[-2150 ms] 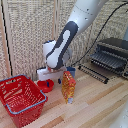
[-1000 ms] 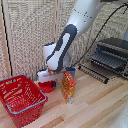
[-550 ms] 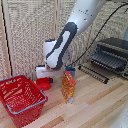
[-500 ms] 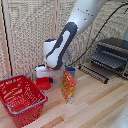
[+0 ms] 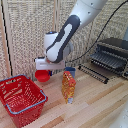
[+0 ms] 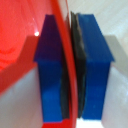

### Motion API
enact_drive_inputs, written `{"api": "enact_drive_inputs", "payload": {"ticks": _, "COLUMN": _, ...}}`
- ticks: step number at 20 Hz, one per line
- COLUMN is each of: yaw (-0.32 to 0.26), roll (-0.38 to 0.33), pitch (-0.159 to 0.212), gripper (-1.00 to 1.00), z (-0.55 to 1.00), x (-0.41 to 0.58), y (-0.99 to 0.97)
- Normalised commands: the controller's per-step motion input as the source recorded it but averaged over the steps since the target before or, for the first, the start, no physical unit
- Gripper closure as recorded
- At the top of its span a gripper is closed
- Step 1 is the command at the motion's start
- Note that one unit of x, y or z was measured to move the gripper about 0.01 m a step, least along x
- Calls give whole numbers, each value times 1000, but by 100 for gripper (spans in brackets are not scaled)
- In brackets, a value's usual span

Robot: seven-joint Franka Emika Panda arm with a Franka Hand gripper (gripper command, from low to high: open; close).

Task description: Extend the gripper towards the oven tray handle. Grasp the handle and carefully pull the tray out of the oven. Move the gripper above the red bowl. Grab the red bowl gently. Lift the bowl and place it onto the oven tray.

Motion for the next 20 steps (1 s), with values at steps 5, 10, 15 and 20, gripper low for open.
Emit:
{"api": "enact_drive_inputs", "payload": {"ticks": 5, "yaw": -152, "roll": 12, "pitch": 95, "gripper": 100, "z": 957, "x": 77, "y": -290}}
{"api": "enact_drive_inputs", "payload": {"ticks": 10, "yaw": -166, "roll": 47, "pitch": 69, "gripper": 100, "z": 903, "x": 170, "y": -501}}
{"api": "enact_drive_inputs", "payload": {"ticks": 15, "yaw": -204, "roll": 21, "pitch": 131, "gripper": 100, "z": 879, "x": 34, "y": -537}}
{"api": "enact_drive_inputs", "payload": {"ticks": 20, "yaw": -207, "roll": 8, "pitch": 123, "gripper": 100, "z": 694, "x": 0, "y": -596}}
